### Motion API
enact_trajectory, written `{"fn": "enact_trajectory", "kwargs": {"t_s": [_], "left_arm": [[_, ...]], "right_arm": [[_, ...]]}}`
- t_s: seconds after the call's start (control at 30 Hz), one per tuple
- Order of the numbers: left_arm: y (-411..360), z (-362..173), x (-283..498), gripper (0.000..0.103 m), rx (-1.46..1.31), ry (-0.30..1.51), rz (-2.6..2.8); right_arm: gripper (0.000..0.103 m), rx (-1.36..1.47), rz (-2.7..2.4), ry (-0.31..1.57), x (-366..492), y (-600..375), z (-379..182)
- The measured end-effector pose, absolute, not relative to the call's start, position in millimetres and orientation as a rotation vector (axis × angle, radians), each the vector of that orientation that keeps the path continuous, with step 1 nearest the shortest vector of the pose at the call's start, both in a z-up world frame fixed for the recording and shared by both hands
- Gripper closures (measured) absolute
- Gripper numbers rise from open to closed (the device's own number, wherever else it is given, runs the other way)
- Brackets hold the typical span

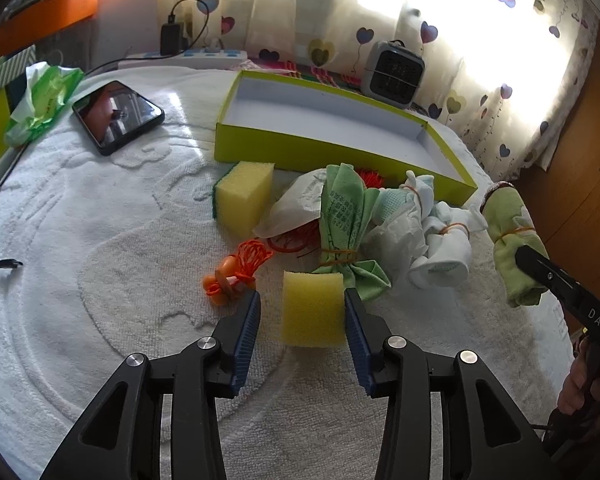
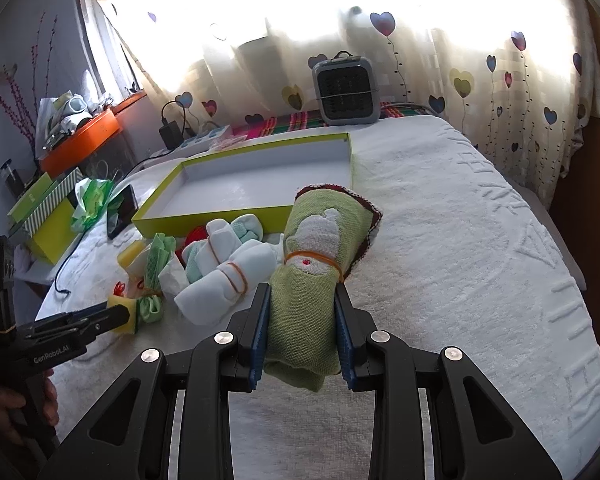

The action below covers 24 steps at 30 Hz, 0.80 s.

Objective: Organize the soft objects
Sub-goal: 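Carry the sponge in the left tool while the right tool carries the towel into the box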

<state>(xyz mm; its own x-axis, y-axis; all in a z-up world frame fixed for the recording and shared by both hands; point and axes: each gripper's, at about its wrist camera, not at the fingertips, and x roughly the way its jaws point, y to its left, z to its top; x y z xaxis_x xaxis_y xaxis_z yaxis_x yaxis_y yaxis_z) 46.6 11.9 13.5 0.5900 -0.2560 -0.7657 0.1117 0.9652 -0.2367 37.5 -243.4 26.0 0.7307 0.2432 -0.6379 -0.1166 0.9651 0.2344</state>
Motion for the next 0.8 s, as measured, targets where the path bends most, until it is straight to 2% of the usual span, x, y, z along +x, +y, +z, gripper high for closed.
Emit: {"fn": "enact_trajectory", "kwargs": {"t_s": [0.27,0.3,0.33,0.4,0.8], "left_arm": [[2,9,47,0.061,-0.106,0.911,-0.212],[3,10,46,0.063,-0.102,0.908,-0.219],[3,10,45,0.072,-0.107,0.907,-0.233],[2,11,44,0.076,-0.112,0.906,-0.249],[12,34,40,0.077,-0.109,0.868,-0.265]], "right_arm": [[0.072,0.180,0.205,0.738,38,-240,23],[0.072,0.179,0.206,0.738,38,-239,23],[0.072,0.179,0.206,0.739,38,-239,23],[0.072,0.175,0.205,0.736,37,-239,24],[0.072,0.167,0.193,0.721,37,-237,31]]}}
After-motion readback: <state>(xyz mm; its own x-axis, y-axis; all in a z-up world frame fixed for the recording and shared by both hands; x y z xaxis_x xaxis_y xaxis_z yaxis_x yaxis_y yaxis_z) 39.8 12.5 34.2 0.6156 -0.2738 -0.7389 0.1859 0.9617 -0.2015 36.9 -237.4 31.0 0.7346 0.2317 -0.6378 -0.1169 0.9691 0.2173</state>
